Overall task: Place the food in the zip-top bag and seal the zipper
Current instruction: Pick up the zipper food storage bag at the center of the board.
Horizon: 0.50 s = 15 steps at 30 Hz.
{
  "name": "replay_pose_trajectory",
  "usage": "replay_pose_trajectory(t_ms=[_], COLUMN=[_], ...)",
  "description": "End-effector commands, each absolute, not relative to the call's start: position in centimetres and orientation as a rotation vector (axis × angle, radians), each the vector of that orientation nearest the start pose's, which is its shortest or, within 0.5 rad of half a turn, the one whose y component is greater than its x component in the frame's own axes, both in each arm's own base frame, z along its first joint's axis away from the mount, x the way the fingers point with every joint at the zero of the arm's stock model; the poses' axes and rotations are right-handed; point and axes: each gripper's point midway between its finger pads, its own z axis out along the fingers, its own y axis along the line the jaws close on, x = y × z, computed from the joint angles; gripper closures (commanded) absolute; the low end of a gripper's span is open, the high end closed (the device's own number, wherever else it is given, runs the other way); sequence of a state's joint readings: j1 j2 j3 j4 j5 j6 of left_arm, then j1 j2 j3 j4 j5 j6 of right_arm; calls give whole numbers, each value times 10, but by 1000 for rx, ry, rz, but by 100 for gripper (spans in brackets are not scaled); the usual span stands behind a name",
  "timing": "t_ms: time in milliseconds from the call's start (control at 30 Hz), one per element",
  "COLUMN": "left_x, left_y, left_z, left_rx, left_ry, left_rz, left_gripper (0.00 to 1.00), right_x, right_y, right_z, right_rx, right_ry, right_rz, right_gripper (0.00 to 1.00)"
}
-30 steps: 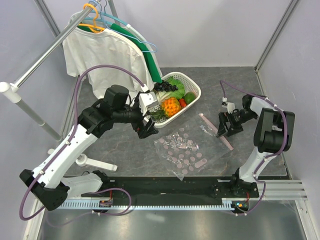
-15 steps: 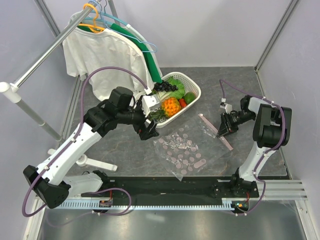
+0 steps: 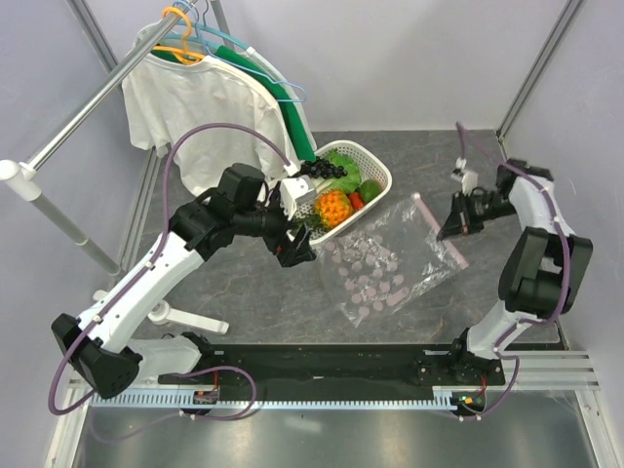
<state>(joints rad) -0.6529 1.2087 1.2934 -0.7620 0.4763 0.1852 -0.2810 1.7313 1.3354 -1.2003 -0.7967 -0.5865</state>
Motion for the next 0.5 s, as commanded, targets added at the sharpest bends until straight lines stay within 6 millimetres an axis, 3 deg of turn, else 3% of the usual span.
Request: replay_pose_trajectory(t_ms=[0,33,100,167,200,300,467], left_x=[226,230,236,240,247,257,268], left_y=[-277,-281,-292,-301,-308,-324,-352], left_z=[298,309,313,334,330,354,364], left_rx=[1054,1044,1015,958,943,872,660], left_ry=[1928,1910,1938,1933,1960,1929,1932], left_rz=[-874,-889,-936,-989,-1006,-1085,-1309], left_gripper=[0,0,0,0,0,0,0], right_x=[300,304,302,300,299,293,287], right_y=[31,29,27,27,27,28,19], right_z=[205,223,243,269,275,294,316], right_rx=[-407,-415,-421,-428,-426,-446,-418], right_ry=[2472,2442,2414,2357,2346,2302,2219], right_rz=[901,862,792,727,710,638,448], right_gripper=[100,100,100,100,100,100,100])
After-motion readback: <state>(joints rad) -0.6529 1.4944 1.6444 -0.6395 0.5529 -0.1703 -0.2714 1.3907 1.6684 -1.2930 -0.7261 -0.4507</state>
